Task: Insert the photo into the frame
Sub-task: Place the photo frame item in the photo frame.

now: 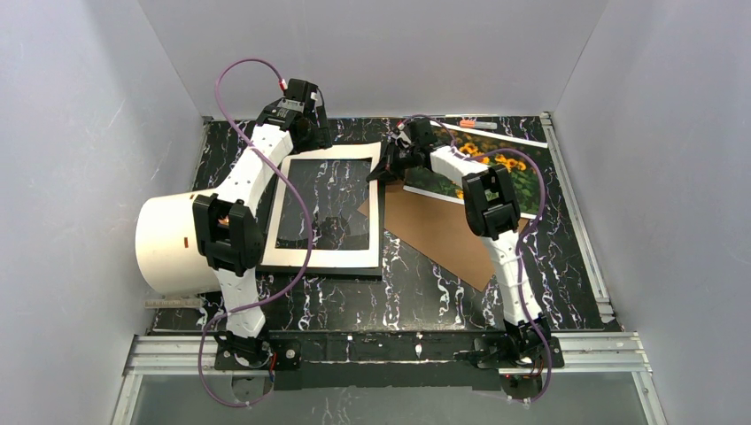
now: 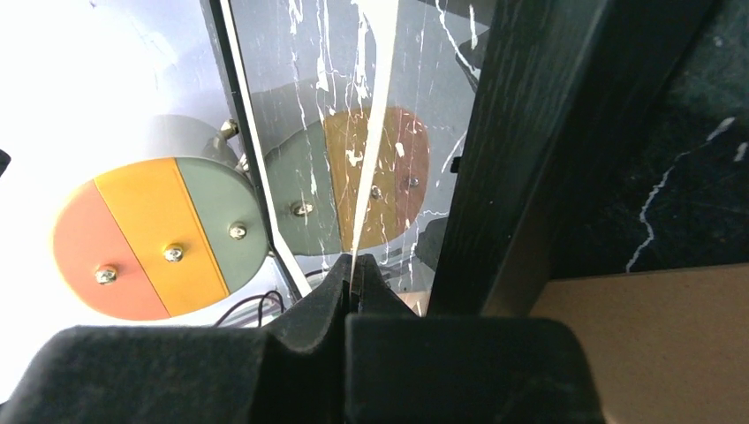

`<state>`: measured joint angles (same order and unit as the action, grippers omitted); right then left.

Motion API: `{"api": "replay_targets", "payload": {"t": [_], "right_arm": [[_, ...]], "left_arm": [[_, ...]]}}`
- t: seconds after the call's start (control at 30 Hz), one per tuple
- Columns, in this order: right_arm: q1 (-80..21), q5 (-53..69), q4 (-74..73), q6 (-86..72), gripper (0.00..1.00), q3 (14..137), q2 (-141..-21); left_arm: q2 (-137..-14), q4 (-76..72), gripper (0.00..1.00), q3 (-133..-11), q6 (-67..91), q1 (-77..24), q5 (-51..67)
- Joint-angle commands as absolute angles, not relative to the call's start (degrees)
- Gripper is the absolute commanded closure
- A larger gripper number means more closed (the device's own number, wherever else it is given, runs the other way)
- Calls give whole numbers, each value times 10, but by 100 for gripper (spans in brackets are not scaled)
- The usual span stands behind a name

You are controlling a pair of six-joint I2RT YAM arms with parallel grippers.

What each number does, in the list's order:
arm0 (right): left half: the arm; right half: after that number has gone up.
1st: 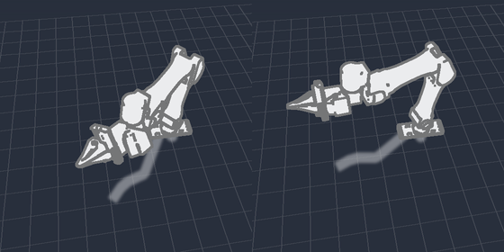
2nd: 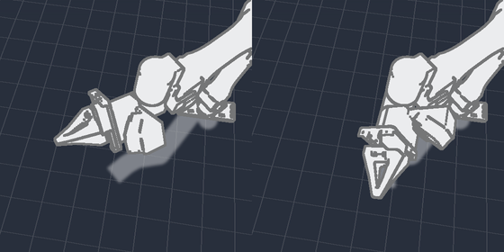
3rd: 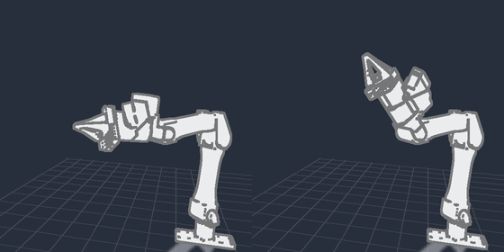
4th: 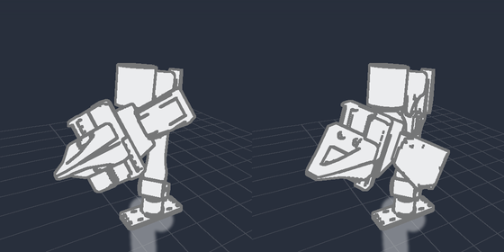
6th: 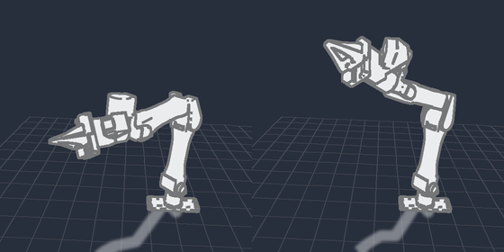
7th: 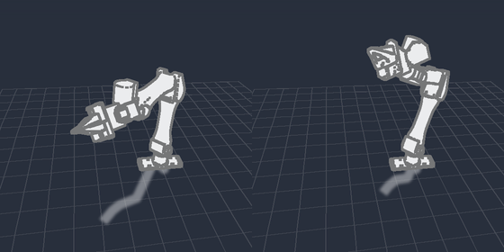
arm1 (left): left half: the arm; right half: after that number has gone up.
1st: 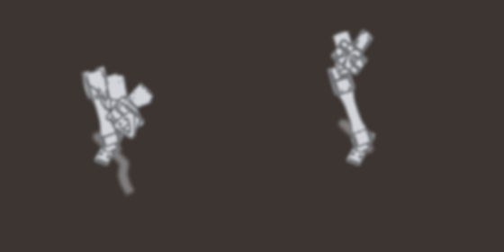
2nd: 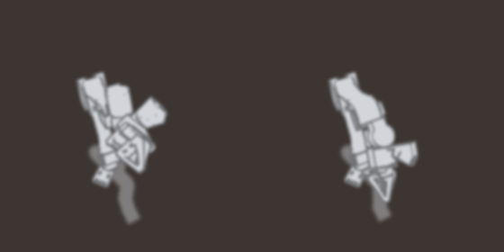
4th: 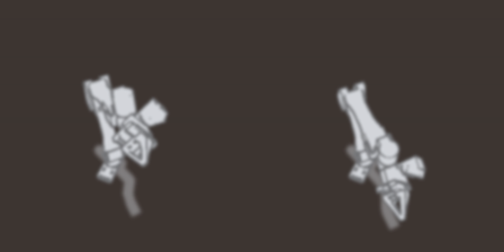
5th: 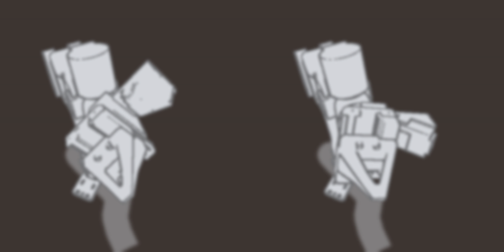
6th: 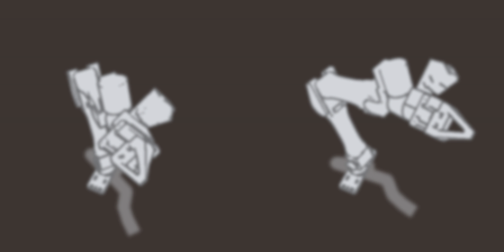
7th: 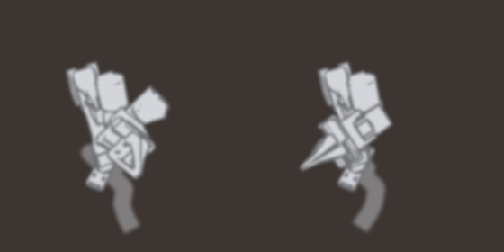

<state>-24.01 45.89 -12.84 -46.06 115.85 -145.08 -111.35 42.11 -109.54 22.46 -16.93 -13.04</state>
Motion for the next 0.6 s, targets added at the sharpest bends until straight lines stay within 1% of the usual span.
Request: {"api": "replay_targets", "payload": {"t": [0.0, 0.13, 0.2, 0.37, 0.43, 0.5, 0.57], "right_arm": [[-252, 440, -114, -490, 97, 1178, -1455], [-251, 430, -84, -510, 97, 1145, -1426], [-253, 431, -83, -511, 97, 1153, -1428], [-258, 438, -105, -498, 90, 1182, -1450], [-259, 435, -112, -492, 84, 1182, -1450], [-259, 428, -122, -483, 73, 1180, -1443], [-259, 416, -133, -471, 65, 1180, -1433]], "left_arm": [[-1094, 435, 33, -1107, 217, -165, -146], [-1095, 435, 33, -1106, 217, -165, -147], [-1096, 435, 32, -1104, 217, -166, -146], [-1099, 434, 32, -1103, 217, -165, -142], [-1099, 434, 32, -1103, 216, -165, -143], [-1099, 434, 32, -1103, 216, -165, -144], [-1097, 434, 32, -1102, 216, -165, -144]]}}
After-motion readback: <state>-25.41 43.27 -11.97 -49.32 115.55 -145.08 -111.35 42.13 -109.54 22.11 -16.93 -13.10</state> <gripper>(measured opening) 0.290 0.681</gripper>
